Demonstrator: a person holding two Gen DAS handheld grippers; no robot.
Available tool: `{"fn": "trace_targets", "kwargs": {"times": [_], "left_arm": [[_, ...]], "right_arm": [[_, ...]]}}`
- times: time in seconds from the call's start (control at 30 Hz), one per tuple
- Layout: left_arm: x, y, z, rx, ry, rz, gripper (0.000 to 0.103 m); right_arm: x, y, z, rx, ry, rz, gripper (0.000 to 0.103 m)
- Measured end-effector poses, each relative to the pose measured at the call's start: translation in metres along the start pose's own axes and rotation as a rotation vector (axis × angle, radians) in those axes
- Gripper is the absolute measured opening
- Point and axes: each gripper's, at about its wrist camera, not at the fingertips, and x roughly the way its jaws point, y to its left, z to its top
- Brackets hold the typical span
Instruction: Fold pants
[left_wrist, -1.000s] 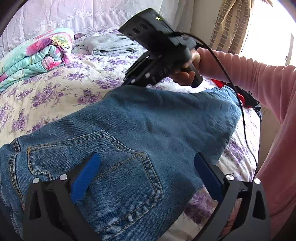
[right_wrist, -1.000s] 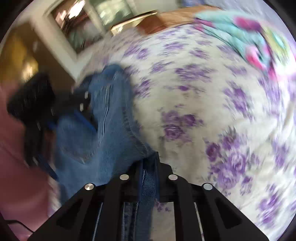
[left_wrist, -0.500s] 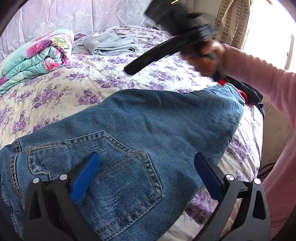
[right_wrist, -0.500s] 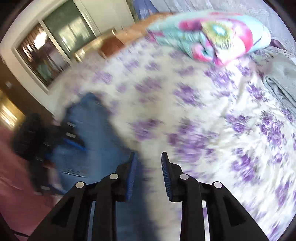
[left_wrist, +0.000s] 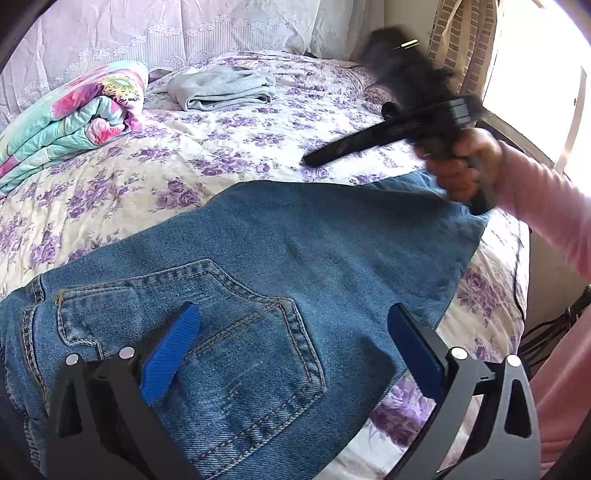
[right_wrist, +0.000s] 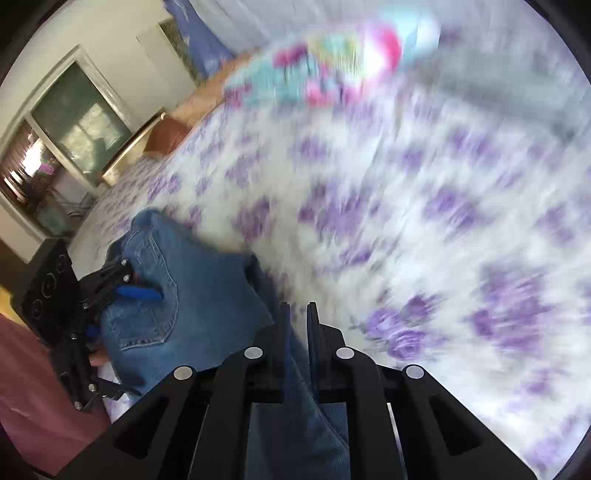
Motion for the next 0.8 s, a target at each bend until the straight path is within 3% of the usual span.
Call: {"fn": "trace_targets", "kwargs": {"times": [0.07,0.1,0.2,0.27,0.33,0.37,0.4,0.43,0.5,0.6,0.67,0.8], "left_arm": [[0.000,0.000,0.000,0.003,0.001,0.004,0.099],[0.000,0.000,0.000,0.003,0.002,0.002,0.099],[0.000,0.000,0.000,0.006,0.004,0.002,0.099],[0.000,-0.001,-0.001,0.011,0.007,0.005,0.099],[0.001,-0.002,-0.002,0.023,0.014,0.019,0.099],[0.001,-0.004,-0.002,0.029,0.017,0.029,0.099],[-0.001,-0.007,-0.003,0.042,0.018,0.044,0.099],[-0.002,-0.008,-0.004,0.048,0.018,0.052,0.099],[-0.001,-0.013,-0.006,0.075,0.034,0.080,0.099],[0.001,-0.020,-0.010,0.136,0.057,0.133,0.099],[0.000,-0.023,-0.011,0.151,0.065,0.147,0.099],[-0.011,-0.025,-0.010,0.135,0.078,0.184,0.099]], "right_arm": [[-0.016,0.002,-0.016,0.079,-0.072,0.000,0.026],[-0.019,-0.001,-0.028,0.126,-0.085,-0.054,0.036],[-0.003,-0.023,-0.061,0.232,-0.012,-0.265,0.032],[-0.018,-0.033,-0.073,0.242,-0.093,-0.289,0.025],[-0.036,-0.026,-0.073,0.254,-0.171,-0.466,0.032],[-0.047,-0.015,-0.075,0.235,-0.247,-0.474,0.032],[-0.050,-0.008,-0.076,0.225,-0.276,-0.401,0.034],[-0.046,-0.002,-0.080,0.227,-0.274,-0.323,0.039],[-0.033,0.006,-0.090,0.220,-0.233,-0.285,0.040],[-0.028,0.005,-0.116,0.156,-0.184,-0.422,0.033],[-0.066,-0.022,-0.131,0.233,-0.221,-0.400,0.029],[-0.144,-0.029,-0.145,0.230,-0.364,-0.578,0.045]]}}
